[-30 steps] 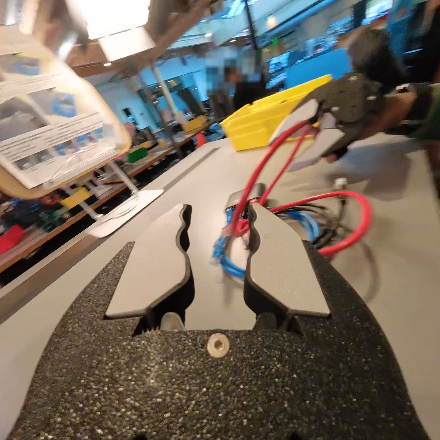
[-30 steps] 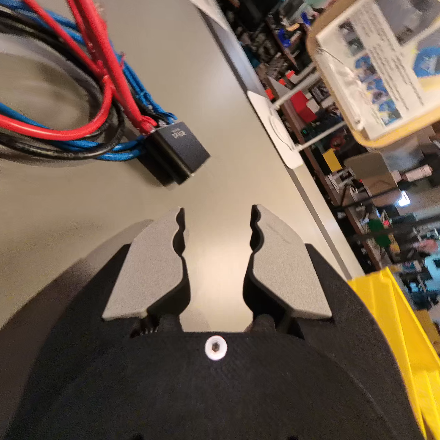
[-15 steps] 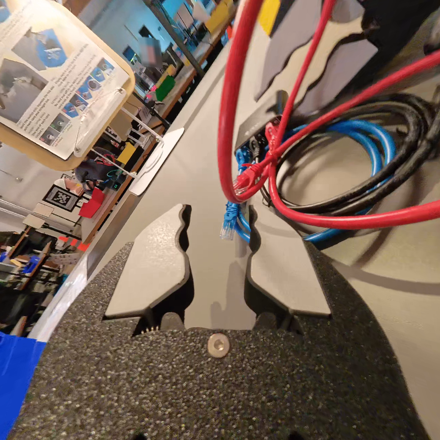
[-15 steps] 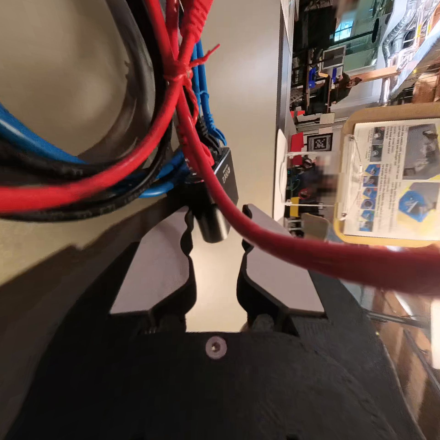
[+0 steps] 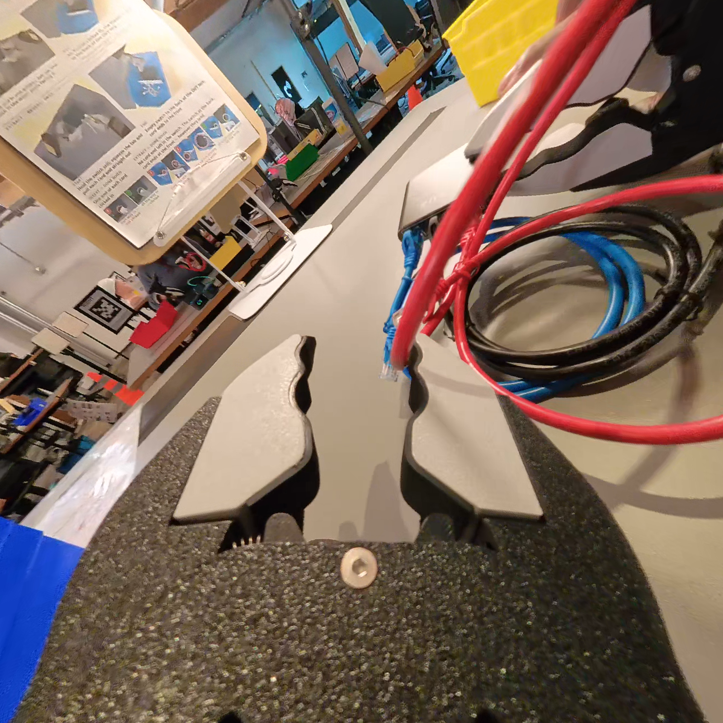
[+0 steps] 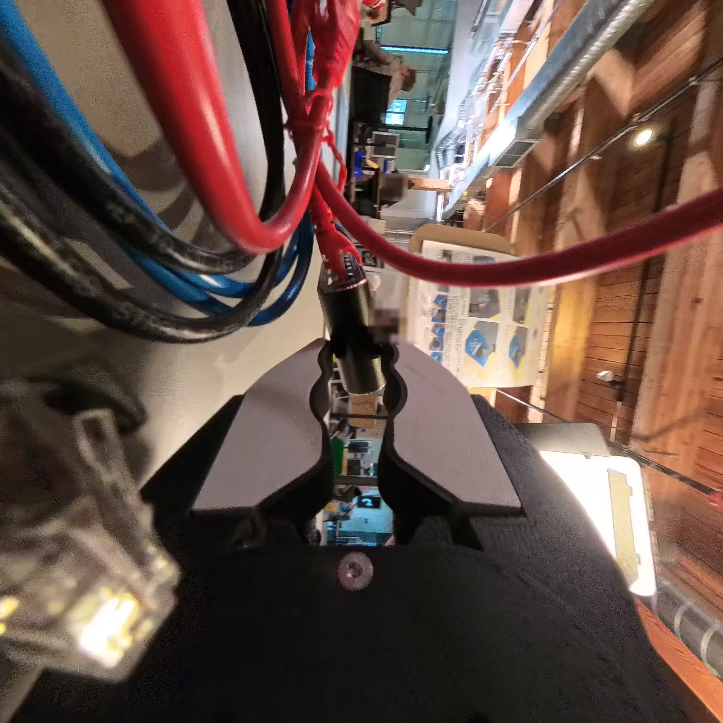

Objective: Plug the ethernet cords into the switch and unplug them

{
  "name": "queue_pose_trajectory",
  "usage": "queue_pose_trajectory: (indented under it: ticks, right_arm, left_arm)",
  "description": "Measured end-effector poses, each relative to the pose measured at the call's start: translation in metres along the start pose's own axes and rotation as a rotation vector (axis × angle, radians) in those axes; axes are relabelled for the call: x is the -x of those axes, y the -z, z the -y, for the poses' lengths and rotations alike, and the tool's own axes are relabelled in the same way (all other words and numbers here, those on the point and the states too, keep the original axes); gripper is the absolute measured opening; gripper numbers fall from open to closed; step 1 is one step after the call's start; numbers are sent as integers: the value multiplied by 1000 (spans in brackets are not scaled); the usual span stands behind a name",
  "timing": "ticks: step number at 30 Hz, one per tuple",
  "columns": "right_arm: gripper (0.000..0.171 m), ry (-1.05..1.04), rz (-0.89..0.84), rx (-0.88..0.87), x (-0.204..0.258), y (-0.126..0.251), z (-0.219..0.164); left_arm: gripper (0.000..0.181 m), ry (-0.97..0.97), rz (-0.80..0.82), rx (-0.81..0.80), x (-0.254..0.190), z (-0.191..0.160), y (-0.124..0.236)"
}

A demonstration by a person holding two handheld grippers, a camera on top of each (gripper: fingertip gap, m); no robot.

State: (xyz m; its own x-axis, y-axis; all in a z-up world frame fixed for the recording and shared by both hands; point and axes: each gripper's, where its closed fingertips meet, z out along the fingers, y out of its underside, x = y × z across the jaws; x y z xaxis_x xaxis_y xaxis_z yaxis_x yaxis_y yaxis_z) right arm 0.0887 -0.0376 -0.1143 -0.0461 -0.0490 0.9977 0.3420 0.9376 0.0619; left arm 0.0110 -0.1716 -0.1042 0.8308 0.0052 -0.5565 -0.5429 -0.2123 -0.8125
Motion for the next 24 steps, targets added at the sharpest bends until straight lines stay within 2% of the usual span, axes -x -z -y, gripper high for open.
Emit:
queue_pose_trajectory:
  ticks: [3,6,8,11,15,17,20,24]
  right_arm:
    - [23,45,-79,-10,-12,3,2]
    - [24,74,-143,-25,-21,6,3]
    - [24,77,-182,-33,-28,9,4]
    - [24,82,-213,-32,-33,12,0]
    - [24,90,-227,-16,-35,15,-12]
    - [24,95,-242,-21,-38,19,-17]
    - [24,100,-272,-48,-42,24,-16]
    - [24,124,-321,-96,-49,29,0]
  left_arm:
    - [49,120,-84,-23,11,-1,-3]
    - [49,316,-237,-81,24,7,-5]
    - [51,374,-335,-75,31,13,-8]
    - [57,347,-538,30,28,14,-6]
    - [58,232,-741,220,24,6,21]
    - [58,204,-737,212,36,11,31]
    - [57,303,-632,90,61,41,22]
    - [66,361,-711,68,38,73,-7]
